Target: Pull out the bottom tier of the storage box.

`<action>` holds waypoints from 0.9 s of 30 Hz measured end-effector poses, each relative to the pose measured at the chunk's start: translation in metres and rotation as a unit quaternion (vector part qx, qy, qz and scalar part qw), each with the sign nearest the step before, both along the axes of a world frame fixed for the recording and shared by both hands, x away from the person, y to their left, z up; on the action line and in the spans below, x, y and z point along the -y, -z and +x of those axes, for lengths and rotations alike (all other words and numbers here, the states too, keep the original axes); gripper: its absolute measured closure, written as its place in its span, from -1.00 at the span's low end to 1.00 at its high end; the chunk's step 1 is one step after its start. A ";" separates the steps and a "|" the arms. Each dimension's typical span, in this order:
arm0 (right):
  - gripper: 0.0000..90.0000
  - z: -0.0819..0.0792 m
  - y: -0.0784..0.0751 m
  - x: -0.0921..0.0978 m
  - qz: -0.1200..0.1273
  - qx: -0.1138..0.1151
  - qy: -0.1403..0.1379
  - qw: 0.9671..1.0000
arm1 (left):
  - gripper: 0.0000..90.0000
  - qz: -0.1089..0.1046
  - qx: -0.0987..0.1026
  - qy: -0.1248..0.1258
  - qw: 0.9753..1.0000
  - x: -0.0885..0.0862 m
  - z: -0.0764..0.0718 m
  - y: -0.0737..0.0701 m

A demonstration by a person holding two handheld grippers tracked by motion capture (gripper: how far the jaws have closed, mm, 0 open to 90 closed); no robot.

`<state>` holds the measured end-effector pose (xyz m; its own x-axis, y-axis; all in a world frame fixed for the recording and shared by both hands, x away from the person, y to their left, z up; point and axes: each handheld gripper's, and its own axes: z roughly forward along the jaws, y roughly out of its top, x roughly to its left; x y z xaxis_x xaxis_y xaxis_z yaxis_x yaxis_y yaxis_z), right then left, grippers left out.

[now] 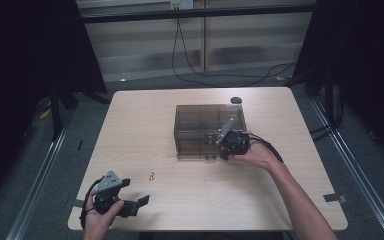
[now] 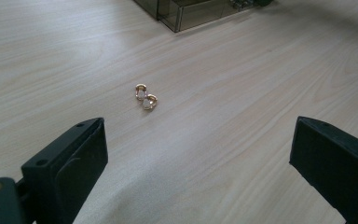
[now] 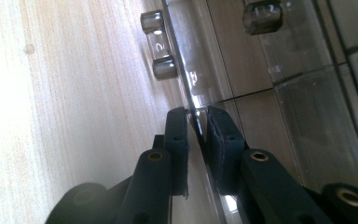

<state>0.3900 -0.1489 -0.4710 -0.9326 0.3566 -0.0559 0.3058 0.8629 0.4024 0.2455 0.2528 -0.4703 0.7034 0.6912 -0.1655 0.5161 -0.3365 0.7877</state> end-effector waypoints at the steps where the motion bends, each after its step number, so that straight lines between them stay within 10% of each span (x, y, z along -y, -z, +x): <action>1: 0.76 0.000 0.000 0.000 0.000 0.000 0.000 1.000 | -0.91 -0.001 -0.001 0.000 1.000 0.000 0.000 0.000; 27: 0.86 -0.008 -0.002 -0.003 -0.009 -0.010 -0.032 0.999 | -0.91 0.001 0.000 0.001 1.000 0.000 0.000 0.000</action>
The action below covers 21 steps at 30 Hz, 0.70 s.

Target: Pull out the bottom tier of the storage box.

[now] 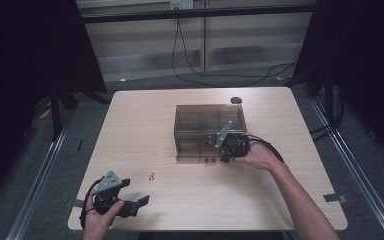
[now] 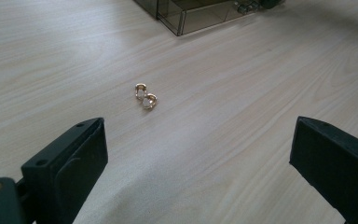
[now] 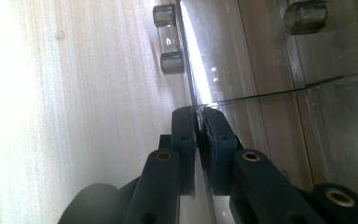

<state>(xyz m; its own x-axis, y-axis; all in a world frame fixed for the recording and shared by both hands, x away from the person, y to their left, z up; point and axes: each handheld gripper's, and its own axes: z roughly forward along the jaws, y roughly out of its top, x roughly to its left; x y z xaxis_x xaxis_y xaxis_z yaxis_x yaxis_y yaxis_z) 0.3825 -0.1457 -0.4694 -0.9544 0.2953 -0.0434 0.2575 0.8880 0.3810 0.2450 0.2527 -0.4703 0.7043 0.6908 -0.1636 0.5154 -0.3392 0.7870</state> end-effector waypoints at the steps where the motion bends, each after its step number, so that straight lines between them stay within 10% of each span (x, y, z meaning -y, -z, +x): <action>1: 0.86 0.000 0.000 0.000 -0.001 0.000 -0.002 1.000 | -0.91 0.000 0.000 0.000 1.000 0.000 0.000 0.000; 21: 0.88 -0.009 -0.001 0.000 -0.006 -0.006 -0.014 1.000 | -0.91 0.001 -0.002 0.001 1.000 0.001 0.000 0.000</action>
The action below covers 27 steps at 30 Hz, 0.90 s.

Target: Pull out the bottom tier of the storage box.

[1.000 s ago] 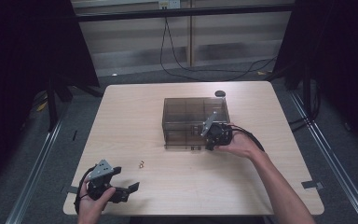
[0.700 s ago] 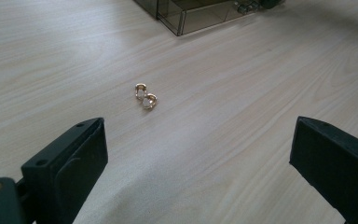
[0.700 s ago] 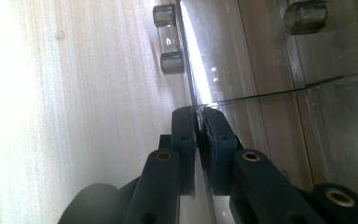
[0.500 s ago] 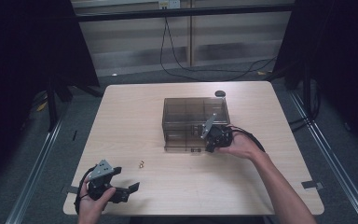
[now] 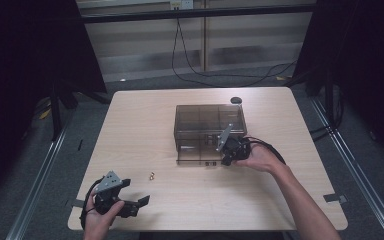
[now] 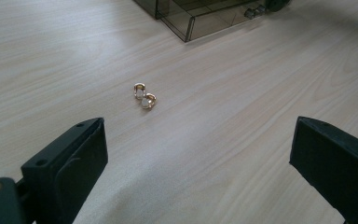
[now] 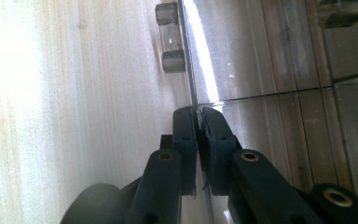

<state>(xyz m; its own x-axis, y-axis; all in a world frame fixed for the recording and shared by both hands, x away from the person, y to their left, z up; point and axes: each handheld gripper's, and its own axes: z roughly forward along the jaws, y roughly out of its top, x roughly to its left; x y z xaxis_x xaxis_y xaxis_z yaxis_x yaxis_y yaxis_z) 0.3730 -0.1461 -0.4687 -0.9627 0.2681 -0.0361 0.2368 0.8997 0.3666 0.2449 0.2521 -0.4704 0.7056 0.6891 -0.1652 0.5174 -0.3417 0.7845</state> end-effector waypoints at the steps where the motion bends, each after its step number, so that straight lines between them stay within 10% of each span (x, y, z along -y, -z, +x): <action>1: 0.88 0.000 0.000 0.000 0.001 0.000 0.000 1.000 | -0.91 0.000 0.000 0.000 1.000 0.000 0.000 0.000; 27: 0.90 -0.013 -0.001 -0.001 0.000 -0.008 -0.012 1.000 | -0.91 0.000 0.000 0.002 1.000 0.001 0.000 0.000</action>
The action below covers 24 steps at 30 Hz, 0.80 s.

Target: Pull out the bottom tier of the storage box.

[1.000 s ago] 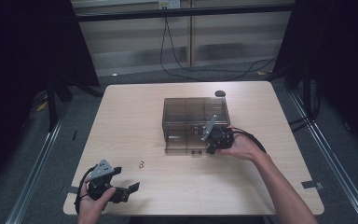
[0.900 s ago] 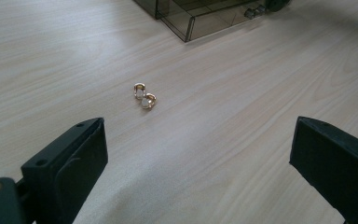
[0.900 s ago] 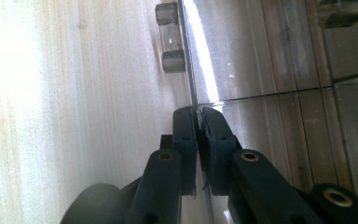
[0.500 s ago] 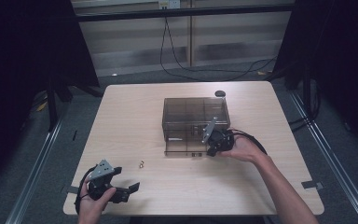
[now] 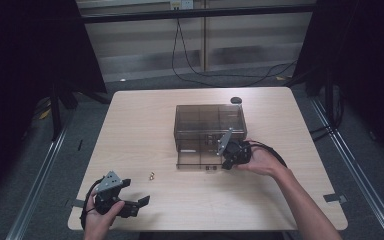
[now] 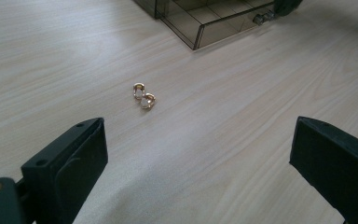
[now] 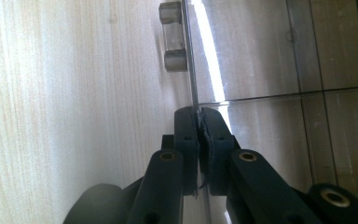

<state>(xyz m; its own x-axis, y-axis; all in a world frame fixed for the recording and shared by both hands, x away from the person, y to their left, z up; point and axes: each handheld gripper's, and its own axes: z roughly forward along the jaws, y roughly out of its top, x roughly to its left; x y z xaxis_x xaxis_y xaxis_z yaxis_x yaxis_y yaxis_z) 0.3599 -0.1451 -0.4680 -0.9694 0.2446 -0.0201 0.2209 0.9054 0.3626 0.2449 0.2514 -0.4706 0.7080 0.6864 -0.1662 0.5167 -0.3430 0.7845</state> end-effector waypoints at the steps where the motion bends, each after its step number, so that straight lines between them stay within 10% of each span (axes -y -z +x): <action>1: 0.90 0.000 0.000 0.000 0.000 0.001 -0.001 1.000 | -0.91 -0.001 0.000 -0.001 1.000 0.000 0.000 0.000; 24: 0.93 -0.008 0.002 -0.002 -0.002 -0.003 -0.012 1.000 | -0.91 0.001 0.000 -0.001 1.000 0.001 0.000 0.000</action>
